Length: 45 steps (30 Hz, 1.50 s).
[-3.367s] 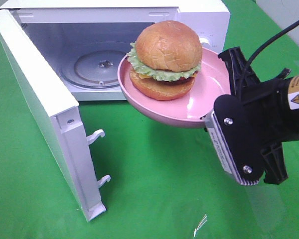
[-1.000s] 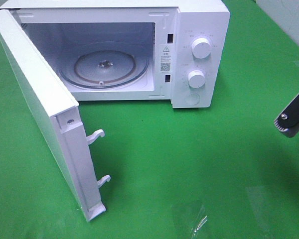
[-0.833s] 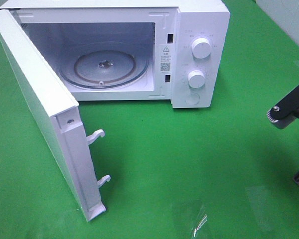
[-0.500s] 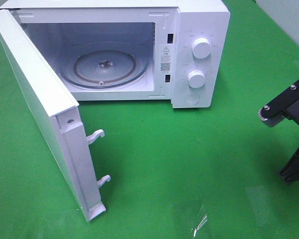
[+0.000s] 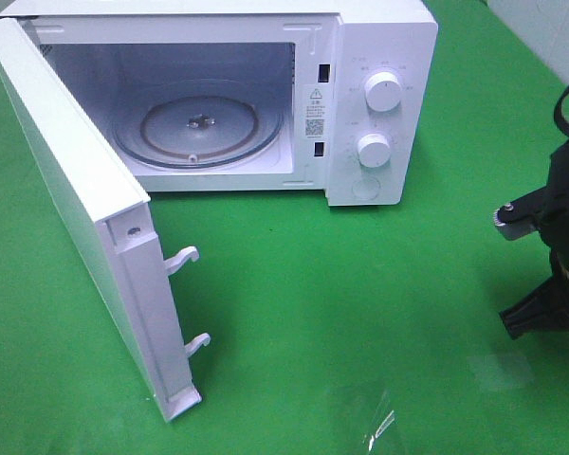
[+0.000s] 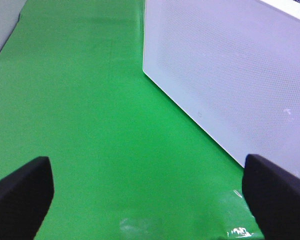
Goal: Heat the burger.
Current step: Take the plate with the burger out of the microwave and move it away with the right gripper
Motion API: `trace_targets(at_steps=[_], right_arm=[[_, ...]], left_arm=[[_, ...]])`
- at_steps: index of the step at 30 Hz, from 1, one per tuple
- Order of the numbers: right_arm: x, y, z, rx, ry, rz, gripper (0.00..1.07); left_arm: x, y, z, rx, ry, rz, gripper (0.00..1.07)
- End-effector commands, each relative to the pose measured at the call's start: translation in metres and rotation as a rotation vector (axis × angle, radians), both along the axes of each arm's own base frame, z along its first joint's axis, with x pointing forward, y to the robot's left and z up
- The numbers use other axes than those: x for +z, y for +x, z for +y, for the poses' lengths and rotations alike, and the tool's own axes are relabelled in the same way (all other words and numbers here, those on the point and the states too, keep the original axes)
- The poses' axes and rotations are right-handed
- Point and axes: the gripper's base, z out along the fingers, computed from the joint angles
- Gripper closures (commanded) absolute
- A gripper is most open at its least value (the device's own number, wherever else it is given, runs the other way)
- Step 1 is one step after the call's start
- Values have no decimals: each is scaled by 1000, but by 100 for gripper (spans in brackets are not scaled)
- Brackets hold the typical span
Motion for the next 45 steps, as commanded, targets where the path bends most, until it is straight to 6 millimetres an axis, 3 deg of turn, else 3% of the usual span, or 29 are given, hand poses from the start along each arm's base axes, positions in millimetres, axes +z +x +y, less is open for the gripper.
trace_targets(at_steps=[1, 11, 15, 21, 26, 34, 40, 45], right_arm=[[1, 11, -3, -6, -56, -18, 105], [-22, 33, 4, -4, -63, 25, 97], [-30, 41, 8, -30, -62, 21, 86], [-28, 47, 12, -48, -43, 7, 73], [-23, 48, 15, -55, -9, 13, 69], [5, 45, 22, -24, 96, -21, 69], [49, 35, 25, 42, 221, -81, 69], [64, 28, 26, 84, 266, -90, 69]], left_arm=[[0, 0, 0, -1, -3, -16, 13], [0, 0, 0, -1, -2, -16, 13], [0, 0, 0, -1, -2, -16, 13], [0, 0, 0, 0, -1, -16, 13], [0, 0, 0, 1, 0, -16, 13], [0, 0, 0, 1, 0, -16, 13], [0, 0, 0, 1, 0, -16, 13], [0, 0, 0, 1, 0, -16, 13]])
